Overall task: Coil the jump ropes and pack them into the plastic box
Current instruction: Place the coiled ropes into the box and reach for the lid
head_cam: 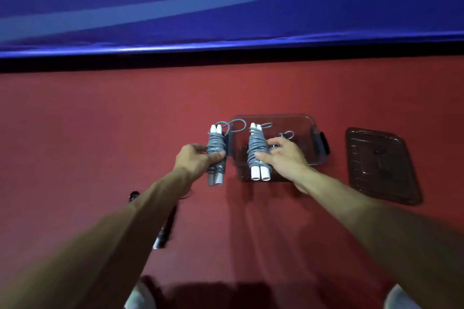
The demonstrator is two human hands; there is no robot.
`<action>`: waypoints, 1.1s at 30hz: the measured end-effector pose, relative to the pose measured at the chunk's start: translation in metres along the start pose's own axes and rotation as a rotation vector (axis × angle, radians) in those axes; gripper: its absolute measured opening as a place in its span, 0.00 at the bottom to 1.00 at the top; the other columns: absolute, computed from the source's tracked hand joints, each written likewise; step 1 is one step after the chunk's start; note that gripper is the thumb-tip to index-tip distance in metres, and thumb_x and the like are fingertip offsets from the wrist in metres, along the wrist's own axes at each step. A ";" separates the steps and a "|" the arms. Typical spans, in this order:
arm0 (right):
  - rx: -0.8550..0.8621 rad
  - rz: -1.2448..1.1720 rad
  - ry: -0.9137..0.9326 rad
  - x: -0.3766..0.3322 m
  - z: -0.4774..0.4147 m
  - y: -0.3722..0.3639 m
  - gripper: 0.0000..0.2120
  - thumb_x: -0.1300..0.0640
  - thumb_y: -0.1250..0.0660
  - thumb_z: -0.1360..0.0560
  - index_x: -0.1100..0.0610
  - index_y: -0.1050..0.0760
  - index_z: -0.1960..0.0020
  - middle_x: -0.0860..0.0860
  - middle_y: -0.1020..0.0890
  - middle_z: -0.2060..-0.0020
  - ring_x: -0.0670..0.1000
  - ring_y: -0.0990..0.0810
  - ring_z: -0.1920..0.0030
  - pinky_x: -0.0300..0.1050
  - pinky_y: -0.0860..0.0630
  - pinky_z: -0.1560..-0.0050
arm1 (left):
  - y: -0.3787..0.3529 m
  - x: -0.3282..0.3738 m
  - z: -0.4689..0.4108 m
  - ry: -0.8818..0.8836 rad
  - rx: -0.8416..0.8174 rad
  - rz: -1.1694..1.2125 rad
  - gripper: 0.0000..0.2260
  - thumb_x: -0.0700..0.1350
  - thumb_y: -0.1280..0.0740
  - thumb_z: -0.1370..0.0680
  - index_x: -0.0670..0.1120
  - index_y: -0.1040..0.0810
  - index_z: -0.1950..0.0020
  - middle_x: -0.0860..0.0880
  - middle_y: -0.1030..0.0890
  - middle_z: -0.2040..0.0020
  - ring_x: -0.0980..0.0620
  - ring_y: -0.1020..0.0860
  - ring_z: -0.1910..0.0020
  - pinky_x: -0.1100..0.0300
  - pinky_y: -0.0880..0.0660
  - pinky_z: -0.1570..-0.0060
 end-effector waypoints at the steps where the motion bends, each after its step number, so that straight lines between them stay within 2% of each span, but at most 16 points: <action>1: 0.042 -0.016 -0.006 0.003 -0.007 0.013 0.23 0.53 0.23 0.32 0.54 0.25 0.40 0.52 0.17 0.53 0.54 0.18 0.50 0.50 0.23 0.43 | -0.011 0.008 -0.005 -0.012 -0.008 -0.007 0.12 0.48 0.19 0.35 0.45 0.17 0.57 0.45 0.14 0.59 0.45 0.15 0.55 0.47 0.19 0.47; 5: 0.139 -0.047 -0.048 0.021 -0.039 0.043 0.17 0.51 0.22 0.33 0.49 0.25 0.48 0.52 0.16 0.53 0.53 0.18 0.52 0.46 0.22 0.51 | -0.054 0.027 -0.032 -0.034 -0.036 -0.039 0.10 0.50 0.21 0.32 0.45 0.16 0.58 0.46 0.14 0.59 0.49 0.17 0.59 0.51 0.19 0.50; 8: 0.152 -0.074 -0.088 0.039 -0.067 0.045 0.17 0.50 0.21 0.34 0.50 0.22 0.48 0.52 0.16 0.53 0.53 0.16 0.53 0.52 0.20 0.47 | -0.079 0.030 -0.056 -0.018 -0.046 -0.113 0.12 0.52 0.23 0.30 0.44 0.15 0.58 0.46 0.15 0.60 0.50 0.21 0.64 0.57 0.22 0.58; 10: 0.151 -0.072 -0.106 0.049 -0.082 0.042 0.17 0.50 0.21 0.34 0.50 0.22 0.49 0.52 0.16 0.53 0.54 0.16 0.52 0.55 0.20 0.46 | -0.094 0.028 -0.071 -0.004 -0.041 -0.158 0.14 0.54 0.24 0.30 0.42 0.15 0.57 0.45 0.15 0.60 0.50 0.21 0.63 0.57 0.23 0.58; 12: 0.156 -0.096 -0.121 0.058 -0.095 0.037 0.14 0.50 0.22 0.33 0.49 0.23 0.53 0.52 0.16 0.53 0.54 0.17 0.52 0.56 0.20 0.46 | -0.106 0.025 -0.083 0.012 -0.026 -0.195 0.14 0.54 0.25 0.29 0.42 0.16 0.57 0.47 0.17 0.64 0.52 0.23 0.66 0.63 0.26 0.66; 14: 0.164 -0.138 -0.139 0.065 -0.106 0.032 0.13 0.51 0.22 0.33 0.51 0.22 0.52 0.52 0.17 0.53 0.54 0.17 0.51 0.57 0.20 0.47 | -0.115 0.023 -0.091 0.022 -0.008 -0.239 0.14 0.54 0.25 0.28 0.43 0.17 0.58 0.50 0.20 0.67 0.55 0.25 0.69 0.68 0.32 0.75; 16: 0.157 -0.156 -0.149 0.069 -0.114 0.027 0.11 0.53 0.23 0.31 0.52 0.22 0.53 0.51 0.17 0.54 0.55 0.17 0.51 0.57 0.20 0.46 | -0.121 0.022 -0.098 0.018 0.001 -0.285 0.16 0.55 0.26 0.27 0.42 0.16 0.57 0.47 0.18 0.64 0.52 0.23 0.67 0.63 0.31 0.71; 20: 0.091 -0.110 -0.217 0.075 -0.123 0.020 0.15 0.60 0.27 0.28 0.57 0.21 0.42 0.55 0.17 0.52 0.53 0.18 0.55 0.50 0.19 0.49 | -0.124 0.017 -0.104 0.032 -0.055 -0.428 0.16 0.54 0.28 0.25 0.40 0.17 0.53 0.45 0.19 0.59 0.47 0.22 0.61 0.59 0.32 0.64; 22: 0.103 -0.038 -0.221 0.073 -0.127 0.020 0.10 0.61 0.29 0.29 0.56 0.18 0.48 0.55 0.15 0.52 0.55 0.17 0.51 0.53 0.20 0.45 | -0.122 0.017 -0.104 0.025 -0.077 -0.439 0.15 0.51 0.30 0.24 0.38 0.18 0.54 0.41 0.17 0.56 0.43 0.20 0.56 0.58 0.31 0.63; 24: 0.119 0.017 -0.203 0.066 -0.127 0.020 0.04 0.61 0.32 0.29 0.58 0.18 0.56 0.56 0.15 0.54 0.59 0.17 0.50 0.56 0.20 0.45 | -0.117 0.023 -0.100 -0.019 -0.055 -0.436 0.10 0.47 0.33 0.23 0.40 0.21 0.57 0.39 0.17 0.52 0.40 0.19 0.50 0.58 0.32 0.62; 25: 0.127 0.037 -0.193 0.062 -0.126 0.019 0.05 0.61 0.33 0.29 0.58 0.19 0.58 0.57 0.15 0.55 0.60 0.17 0.50 0.57 0.20 0.46 | -0.114 0.027 -0.097 -0.047 -0.046 -0.436 0.08 0.45 0.35 0.23 0.41 0.21 0.56 0.39 0.17 0.50 0.40 0.20 0.47 0.58 0.31 0.60; 28: 0.124 0.054 -0.157 0.049 -0.114 0.012 0.08 0.60 0.34 0.30 0.51 0.20 0.65 0.52 0.15 0.59 0.59 0.17 0.51 0.57 0.20 0.48 | -0.098 0.035 -0.085 -0.111 -0.010 -0.359 0.13 0.40 0.37 0.23 0.42 0.19 0.41 0.43 0.17 0.43 0.44 0.21 0.42 0.59 0.27 0.48; 30: 0.104 0.044 -0.120 0.037 -0.101 0.004 0.12 0.62 0.34 0.29 0.48 0.22 0.66 0.48 0.17 0.61 0.56 0.17 0.50 0.55 0.20 0.47 | -0.082 0.032 -0.076 -0.135 0.026 -0.279 0.14 0.39 0.37 0.24 0.44 0.19 0.40 0.45 0.17 0.46 0.47 0.20 0.47 0.60 0.26 0.49; 33: 0.063 0.053 -0.058 0.021 -0.082 -0.017 0.14 0.64 0.36 0.28 0.47 0.23 0.64 0.48 0.18 0.61 0.56 0.17 0.51 0.54 0.20 0.47 | -0.052 0.020 -0.064 -0.143 0.080 -0.148 0.13 0.35 0.37 0.26 0.47 0.18 0.47 0.49 0.18 0.57 0.51 0.21 0.57 0.61 0.24 0.54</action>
Point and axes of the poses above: each hand's wrist, its own z-axis away from the middle knuckle, its own y-axis out of the back of the hand, x = y × z, the point moved 5 cm from there along -z, towards the middle knuckle
